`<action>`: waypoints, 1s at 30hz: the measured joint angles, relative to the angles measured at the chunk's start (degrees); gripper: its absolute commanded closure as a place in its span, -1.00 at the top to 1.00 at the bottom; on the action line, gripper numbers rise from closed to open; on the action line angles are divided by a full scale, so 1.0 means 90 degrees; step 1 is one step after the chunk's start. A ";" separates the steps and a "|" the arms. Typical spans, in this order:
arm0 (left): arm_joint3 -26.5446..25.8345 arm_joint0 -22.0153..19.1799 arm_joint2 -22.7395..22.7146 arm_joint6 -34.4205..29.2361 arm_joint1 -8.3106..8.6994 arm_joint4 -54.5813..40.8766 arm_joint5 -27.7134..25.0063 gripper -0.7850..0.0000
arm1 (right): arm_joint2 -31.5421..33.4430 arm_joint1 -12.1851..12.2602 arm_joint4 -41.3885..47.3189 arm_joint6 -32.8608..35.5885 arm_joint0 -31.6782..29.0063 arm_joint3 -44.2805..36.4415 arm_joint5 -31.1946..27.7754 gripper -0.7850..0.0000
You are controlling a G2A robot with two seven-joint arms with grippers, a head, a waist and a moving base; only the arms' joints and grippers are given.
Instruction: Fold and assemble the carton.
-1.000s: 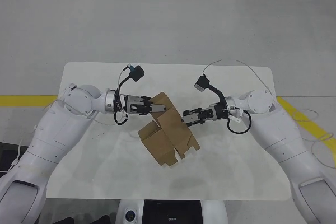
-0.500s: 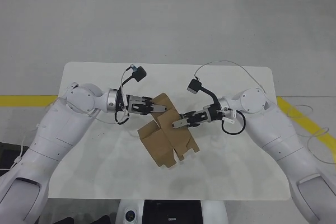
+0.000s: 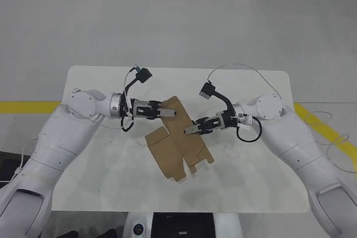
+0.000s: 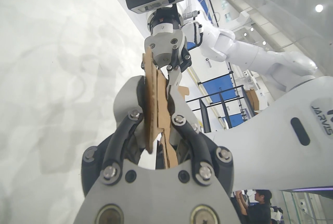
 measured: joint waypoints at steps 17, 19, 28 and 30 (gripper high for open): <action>-0.0160 0.0730 -0.0589 0.1400 0.0061 0.0063 0.0499 1.00 | 0.0545 -0.0014 0.0734 -0.0980 -0.0208 0.0782 -0.0283 -1.00; -0.0346 0.0881 -0.0624 0.1616 0.0067 0.0210 0.0566 1.00 | 0.0619 -0.0011 0.0698 -0.1219 -0.0283 0.0765 -0.0210 -1.00; -0.0972 0.1454 -0.0578 0.2250 0.0036 0.0563 0.0994 1.00 | 0.0904 0.0000 0.0502 -0.2015 -0.0617 0.0499 -0.0026 -1.00; -0.1053 0.1529 -0.0571 0.2328 0.0023 0.0580 0.1069 1.00 | 0.0965 0.0005 0.0427 -0.2129 -0.0676 0.0449 0.0016 -1.00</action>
